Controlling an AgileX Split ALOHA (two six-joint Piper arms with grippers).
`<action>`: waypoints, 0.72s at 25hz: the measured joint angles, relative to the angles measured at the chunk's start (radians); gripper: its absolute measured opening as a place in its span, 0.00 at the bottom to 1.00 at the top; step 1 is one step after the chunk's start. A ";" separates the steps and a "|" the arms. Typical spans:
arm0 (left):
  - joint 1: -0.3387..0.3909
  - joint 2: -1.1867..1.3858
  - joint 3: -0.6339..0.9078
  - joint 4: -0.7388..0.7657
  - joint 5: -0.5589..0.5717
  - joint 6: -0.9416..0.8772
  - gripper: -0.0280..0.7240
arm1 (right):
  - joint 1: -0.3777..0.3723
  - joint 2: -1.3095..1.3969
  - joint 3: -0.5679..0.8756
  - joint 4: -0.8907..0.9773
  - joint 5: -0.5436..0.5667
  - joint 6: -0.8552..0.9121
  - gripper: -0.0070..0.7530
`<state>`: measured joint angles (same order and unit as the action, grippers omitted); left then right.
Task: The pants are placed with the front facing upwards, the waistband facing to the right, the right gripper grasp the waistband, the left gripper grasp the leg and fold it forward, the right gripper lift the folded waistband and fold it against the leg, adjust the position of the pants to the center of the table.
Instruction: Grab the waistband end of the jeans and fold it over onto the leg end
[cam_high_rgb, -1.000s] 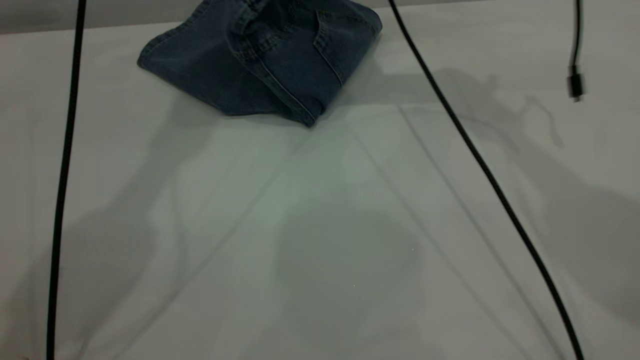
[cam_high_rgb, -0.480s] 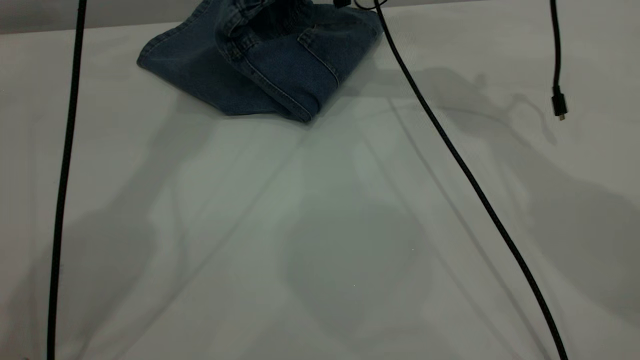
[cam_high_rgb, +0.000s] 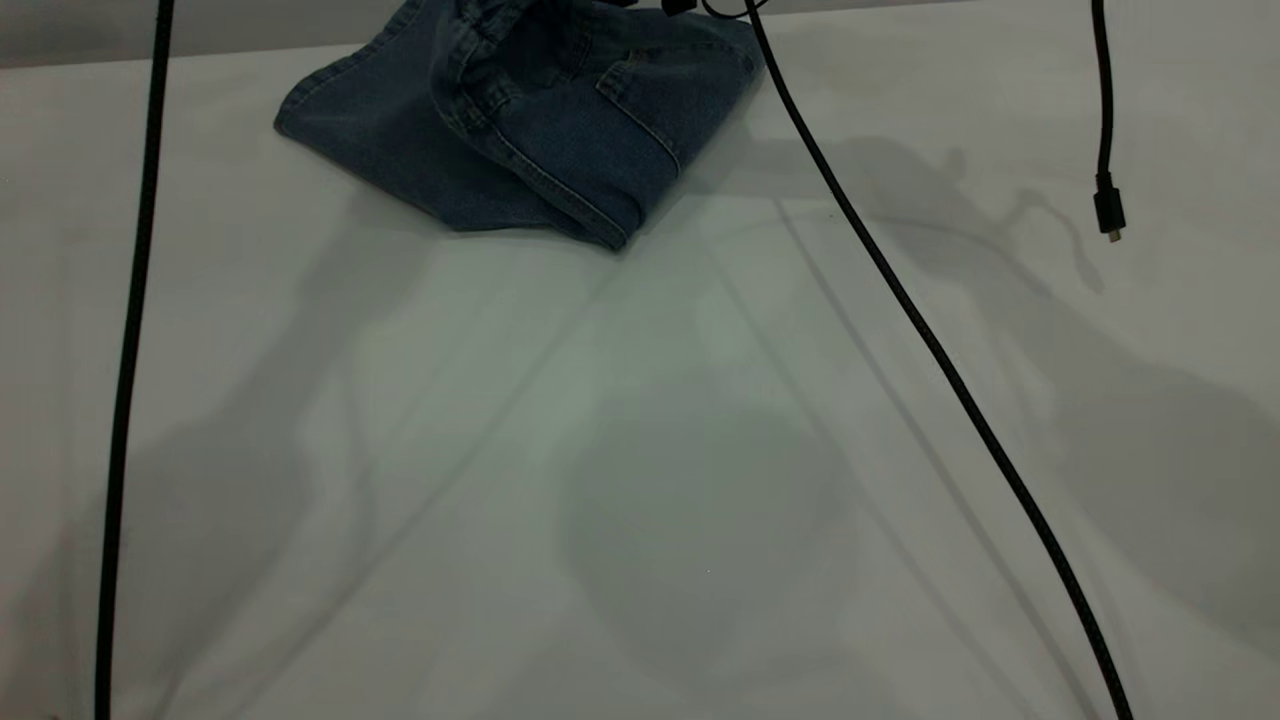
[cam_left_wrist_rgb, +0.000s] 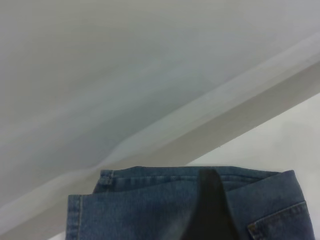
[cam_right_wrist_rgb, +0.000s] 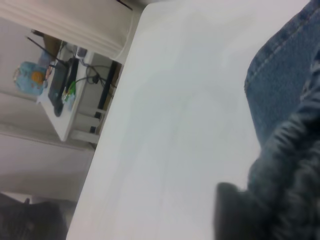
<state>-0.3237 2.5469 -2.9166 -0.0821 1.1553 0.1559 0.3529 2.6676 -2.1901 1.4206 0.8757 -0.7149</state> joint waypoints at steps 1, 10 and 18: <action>0.000 0.000 0.000 0.000 0.000 0.000 0.66 | 0.000 0.000 0.000 0.000 -0.007 0.000 0.50; 0.000 0.000 0.000 0.000 -0.002 0.000 0.66 | -0.020 0.000 0.000 -0.027 -0.036 0.000 0.79; 0.000 0.000 0.000 0.003 0.036 0.000 0.66 | -0.152 -0.014 -0.001 -0.135 0.004 0.066 0.78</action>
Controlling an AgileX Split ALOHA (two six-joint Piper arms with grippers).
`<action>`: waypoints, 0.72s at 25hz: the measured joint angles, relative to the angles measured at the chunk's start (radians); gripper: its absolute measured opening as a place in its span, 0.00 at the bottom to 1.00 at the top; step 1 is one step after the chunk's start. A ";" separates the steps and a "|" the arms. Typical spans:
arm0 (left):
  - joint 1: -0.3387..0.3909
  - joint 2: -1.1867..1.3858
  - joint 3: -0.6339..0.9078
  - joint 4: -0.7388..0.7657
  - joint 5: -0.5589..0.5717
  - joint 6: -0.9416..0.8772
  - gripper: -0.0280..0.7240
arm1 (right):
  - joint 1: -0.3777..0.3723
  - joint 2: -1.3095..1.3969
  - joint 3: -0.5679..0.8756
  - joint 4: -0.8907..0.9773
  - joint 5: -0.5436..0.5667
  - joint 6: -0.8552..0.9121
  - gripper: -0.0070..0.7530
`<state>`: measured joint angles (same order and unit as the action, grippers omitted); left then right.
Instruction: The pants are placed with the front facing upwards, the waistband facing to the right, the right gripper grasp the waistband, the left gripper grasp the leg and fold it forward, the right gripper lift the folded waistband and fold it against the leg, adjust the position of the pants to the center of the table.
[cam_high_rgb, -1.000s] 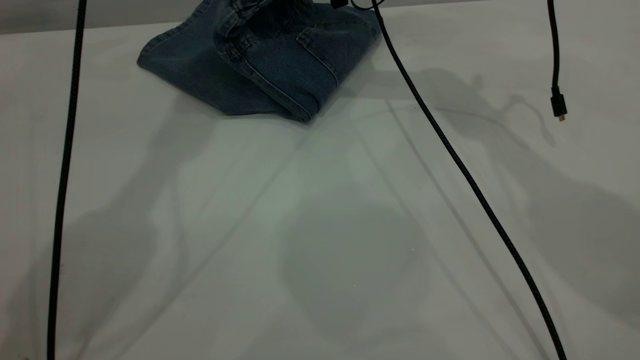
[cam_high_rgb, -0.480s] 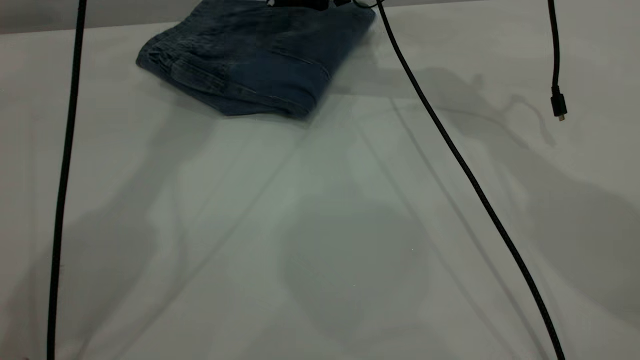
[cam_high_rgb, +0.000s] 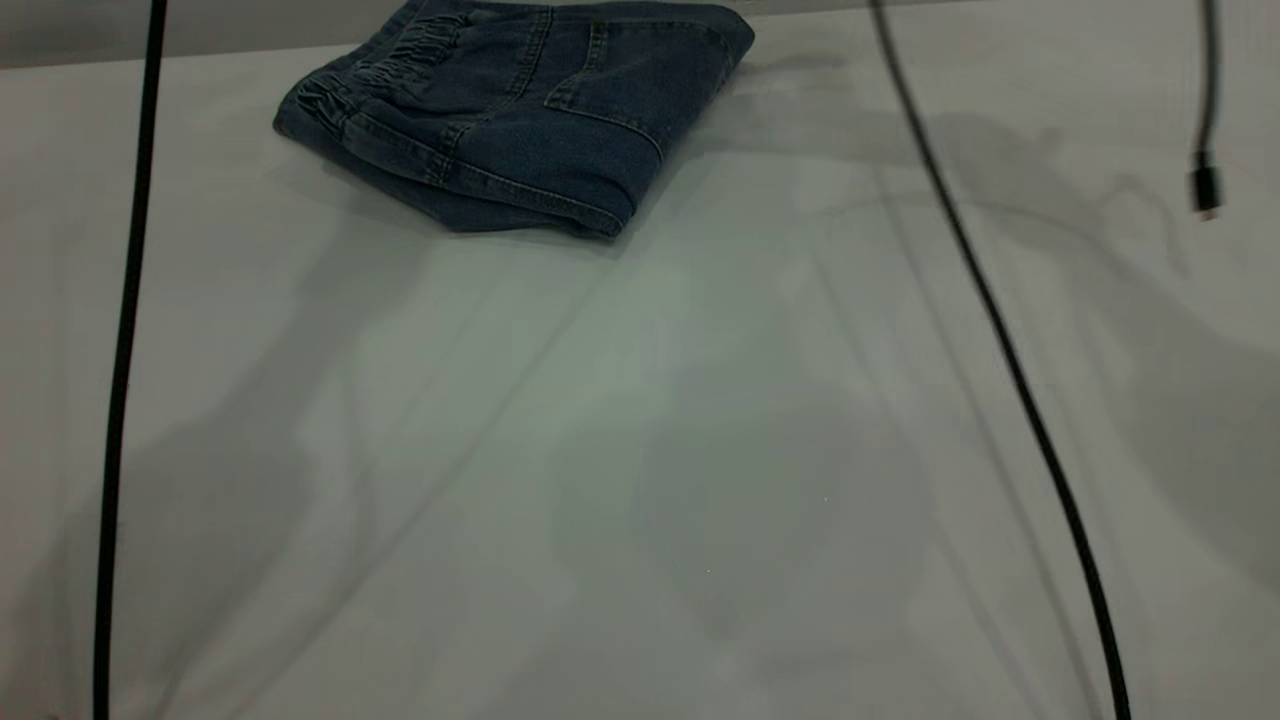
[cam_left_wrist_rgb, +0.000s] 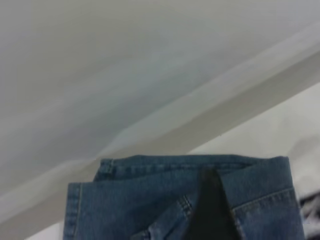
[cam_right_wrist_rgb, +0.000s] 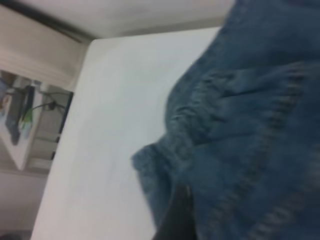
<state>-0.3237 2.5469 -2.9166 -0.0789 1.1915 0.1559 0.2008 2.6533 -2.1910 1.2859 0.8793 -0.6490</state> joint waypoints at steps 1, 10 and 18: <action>0.000 0.000 0.000 0.000 0.004 0.005 0.66 | -0.024 -0.003 0.000 -0.028 0.004 0.011 0.78; 0.000 0.003 0.002 0.000 0.031 0.073 0.66 | -0.178 -0.076 -0.013 -0.405 0.020 0.187 0.78; -0.006 0.059 0.008 0.001 0.028 0.075 0.66 | -0.200 -0.148 -0.200 -0.909 0.200 0.477 0.78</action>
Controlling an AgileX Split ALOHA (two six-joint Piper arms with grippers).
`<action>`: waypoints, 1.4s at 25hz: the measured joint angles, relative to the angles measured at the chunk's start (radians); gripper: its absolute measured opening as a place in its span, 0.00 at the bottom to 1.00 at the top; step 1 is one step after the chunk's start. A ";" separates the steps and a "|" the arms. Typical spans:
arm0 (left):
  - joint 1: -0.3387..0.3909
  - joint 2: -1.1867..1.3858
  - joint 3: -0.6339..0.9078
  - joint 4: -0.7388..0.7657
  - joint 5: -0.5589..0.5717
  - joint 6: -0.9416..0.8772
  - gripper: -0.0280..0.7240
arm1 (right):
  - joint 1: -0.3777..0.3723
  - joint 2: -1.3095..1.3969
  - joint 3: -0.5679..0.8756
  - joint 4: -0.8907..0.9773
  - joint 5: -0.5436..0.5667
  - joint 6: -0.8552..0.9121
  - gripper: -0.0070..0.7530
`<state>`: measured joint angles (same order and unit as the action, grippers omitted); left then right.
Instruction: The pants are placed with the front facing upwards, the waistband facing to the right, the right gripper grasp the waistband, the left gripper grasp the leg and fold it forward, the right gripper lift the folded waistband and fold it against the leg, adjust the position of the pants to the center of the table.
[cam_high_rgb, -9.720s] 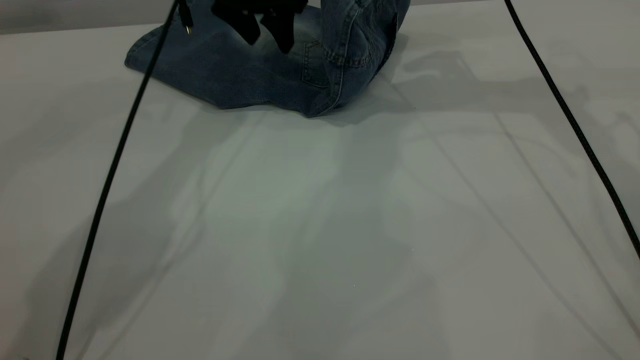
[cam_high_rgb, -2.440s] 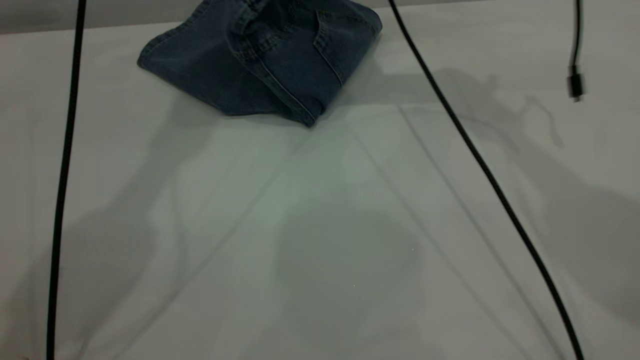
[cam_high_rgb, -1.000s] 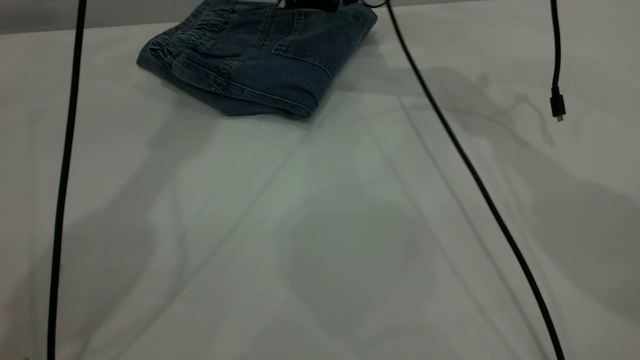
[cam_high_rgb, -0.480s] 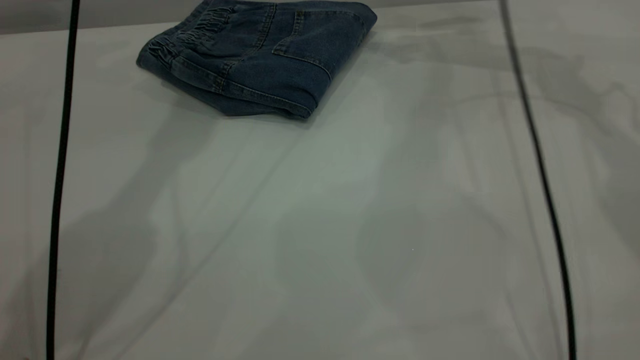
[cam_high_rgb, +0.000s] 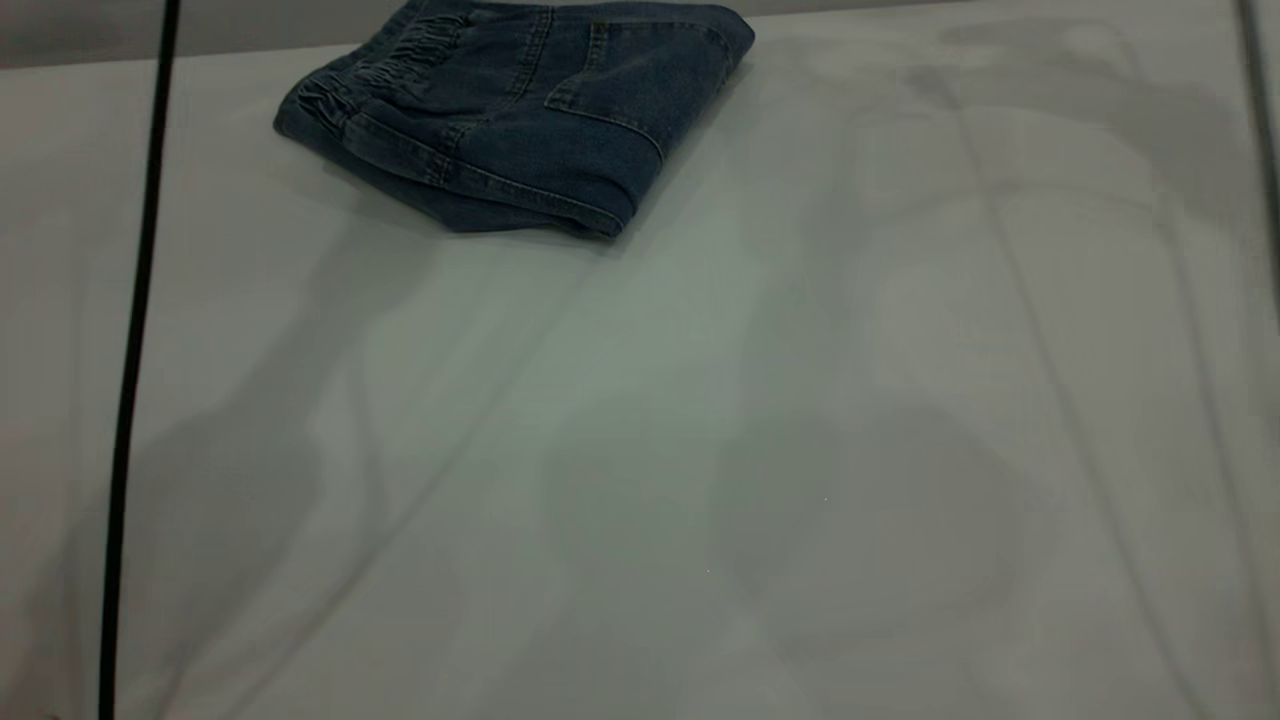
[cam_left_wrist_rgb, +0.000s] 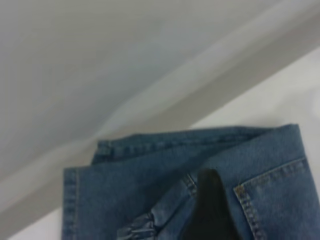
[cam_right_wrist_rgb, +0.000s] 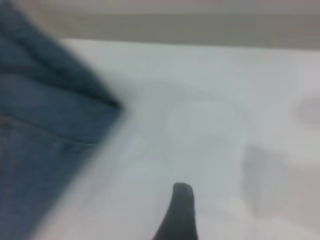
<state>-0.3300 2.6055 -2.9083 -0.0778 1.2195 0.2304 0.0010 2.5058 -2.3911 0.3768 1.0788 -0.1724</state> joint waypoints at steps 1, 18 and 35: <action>-0.002 0.013 0.008 -0.002 0.000 0.000 0.66 | -0.003 0.000 -0.038 -0.045 0.034 0.012 0.78; -0.022 0.192 0.157 0.007 -0.002 0.006 0.66 | -0.011 -0.029 -0.227 -0.031 0.141 0.014 0.78; -0.022 0.285 0.155 0.050 -0.005 -0.011 0.66 | -0.011 -0.028 -0.227 -0.028 0.142 0.014 0.78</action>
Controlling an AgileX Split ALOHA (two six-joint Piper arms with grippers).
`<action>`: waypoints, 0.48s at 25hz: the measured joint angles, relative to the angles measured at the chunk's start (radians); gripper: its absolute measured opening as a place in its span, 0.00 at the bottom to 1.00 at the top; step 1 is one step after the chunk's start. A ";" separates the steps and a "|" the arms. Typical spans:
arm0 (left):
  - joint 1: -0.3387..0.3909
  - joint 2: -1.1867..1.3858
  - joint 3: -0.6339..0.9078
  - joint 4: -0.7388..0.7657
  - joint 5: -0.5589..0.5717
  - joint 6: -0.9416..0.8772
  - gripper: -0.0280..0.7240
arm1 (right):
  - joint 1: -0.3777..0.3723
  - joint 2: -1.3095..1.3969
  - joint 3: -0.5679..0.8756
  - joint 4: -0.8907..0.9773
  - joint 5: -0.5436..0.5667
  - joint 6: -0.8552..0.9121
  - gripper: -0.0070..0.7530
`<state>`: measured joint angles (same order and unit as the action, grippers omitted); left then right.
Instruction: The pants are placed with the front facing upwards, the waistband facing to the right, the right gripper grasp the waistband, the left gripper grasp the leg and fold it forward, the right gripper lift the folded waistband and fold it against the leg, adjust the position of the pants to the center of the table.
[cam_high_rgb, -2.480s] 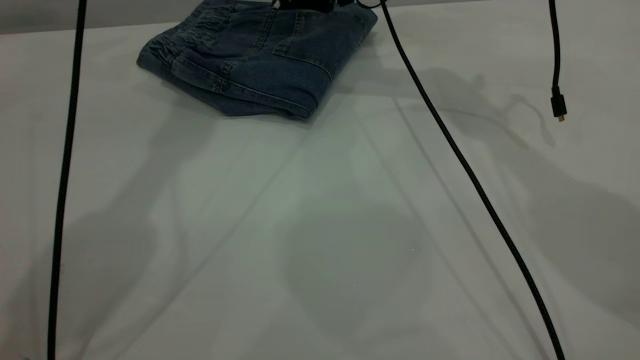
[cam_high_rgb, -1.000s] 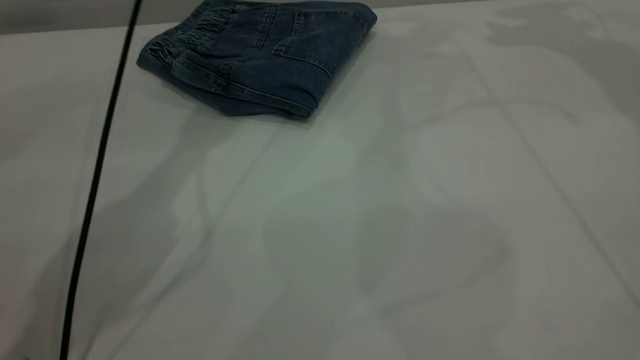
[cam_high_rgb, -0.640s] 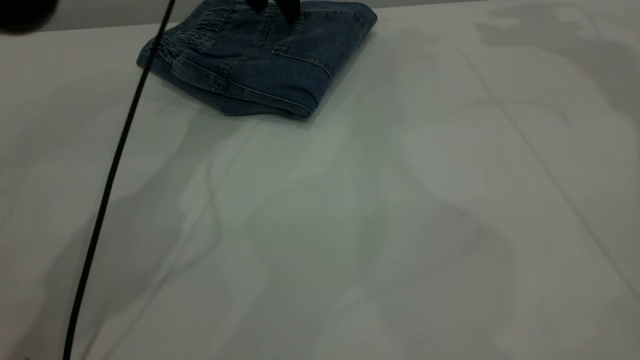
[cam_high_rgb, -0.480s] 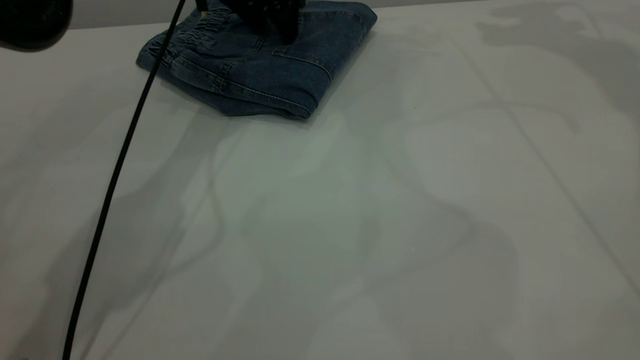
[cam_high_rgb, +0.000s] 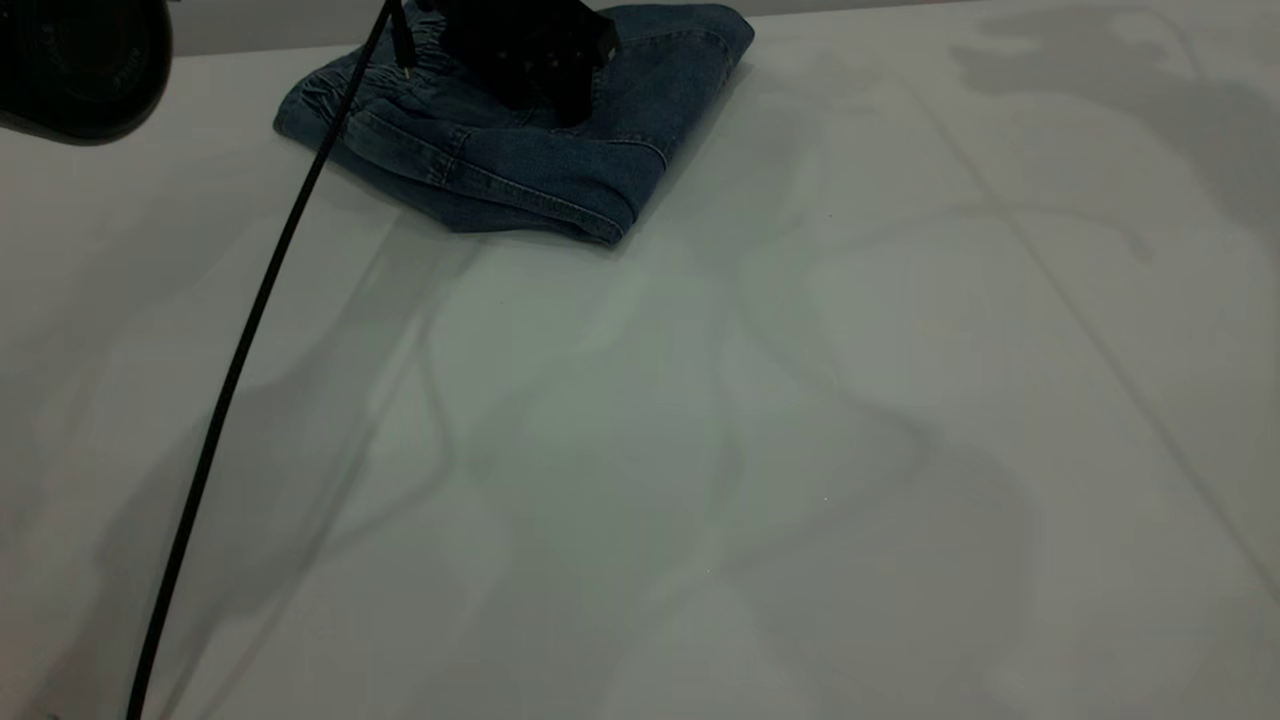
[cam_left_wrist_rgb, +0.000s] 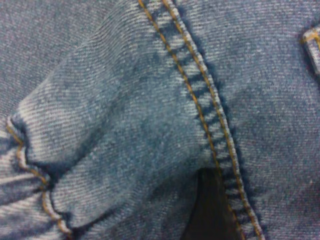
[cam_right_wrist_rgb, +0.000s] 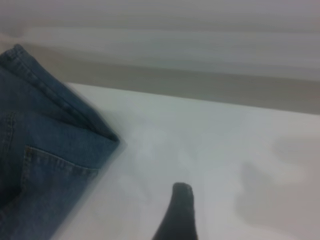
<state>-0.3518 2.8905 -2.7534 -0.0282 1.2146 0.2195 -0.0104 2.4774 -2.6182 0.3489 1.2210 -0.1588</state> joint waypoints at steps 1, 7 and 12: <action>0.000 0.000 0.000 -0.003 0.000 -0.001 0.66 | 0.000 0.000 0.000 0.000 0.000 0.000 0.78; -0.022 0.002 0.000 -0.084 0.004 -0.001 0.66 | 0.000 0.000 0.000 0.000 0.000 -0.002 0.78; -0.070 0.002 0.000 -0.106 0.006 0.000 0.66 | 0.000 0.000 0.000 0.001 0.000 -0.003 0.78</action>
<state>-0.4221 2.8924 -2.7534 -0.1338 1.2209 0.2193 -0.0104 2.4774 -2.6182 0.3498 1.2210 -0.1622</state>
